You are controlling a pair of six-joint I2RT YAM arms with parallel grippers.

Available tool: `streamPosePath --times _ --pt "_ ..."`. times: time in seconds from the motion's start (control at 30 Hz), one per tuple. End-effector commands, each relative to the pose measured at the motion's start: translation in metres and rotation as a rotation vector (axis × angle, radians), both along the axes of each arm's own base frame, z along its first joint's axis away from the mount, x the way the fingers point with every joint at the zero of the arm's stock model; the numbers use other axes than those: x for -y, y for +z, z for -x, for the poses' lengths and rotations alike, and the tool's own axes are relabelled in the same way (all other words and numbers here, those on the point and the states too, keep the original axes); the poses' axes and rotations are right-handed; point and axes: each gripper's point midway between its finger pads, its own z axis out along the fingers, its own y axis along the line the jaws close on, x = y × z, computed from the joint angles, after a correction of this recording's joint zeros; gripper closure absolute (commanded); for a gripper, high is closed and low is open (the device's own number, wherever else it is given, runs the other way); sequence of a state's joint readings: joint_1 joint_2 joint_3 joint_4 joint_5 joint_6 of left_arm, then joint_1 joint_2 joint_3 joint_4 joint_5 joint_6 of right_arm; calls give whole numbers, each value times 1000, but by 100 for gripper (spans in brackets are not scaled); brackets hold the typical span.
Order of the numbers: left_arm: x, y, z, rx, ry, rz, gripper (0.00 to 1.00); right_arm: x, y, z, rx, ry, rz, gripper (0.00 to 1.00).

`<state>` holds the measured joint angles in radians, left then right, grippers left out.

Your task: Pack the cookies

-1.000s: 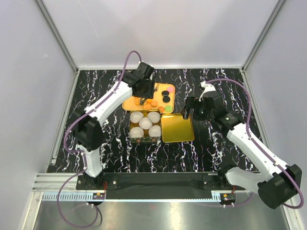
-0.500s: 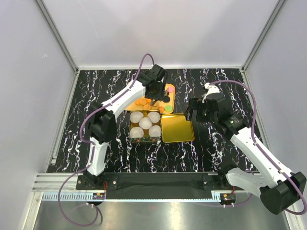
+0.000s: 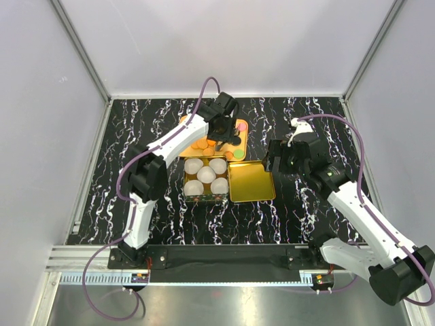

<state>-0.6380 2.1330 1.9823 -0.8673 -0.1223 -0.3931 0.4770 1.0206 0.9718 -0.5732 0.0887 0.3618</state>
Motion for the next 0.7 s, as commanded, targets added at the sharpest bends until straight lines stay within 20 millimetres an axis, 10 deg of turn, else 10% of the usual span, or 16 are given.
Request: streamPosePath --times 0.0,0.67 --pt "22 28 -10 69 -18 83 48 3 10 -3 45 -12 -4 0" --pt "24 17 -7 50 -21 67 48 3 6 -3 41 -9 -3 0"
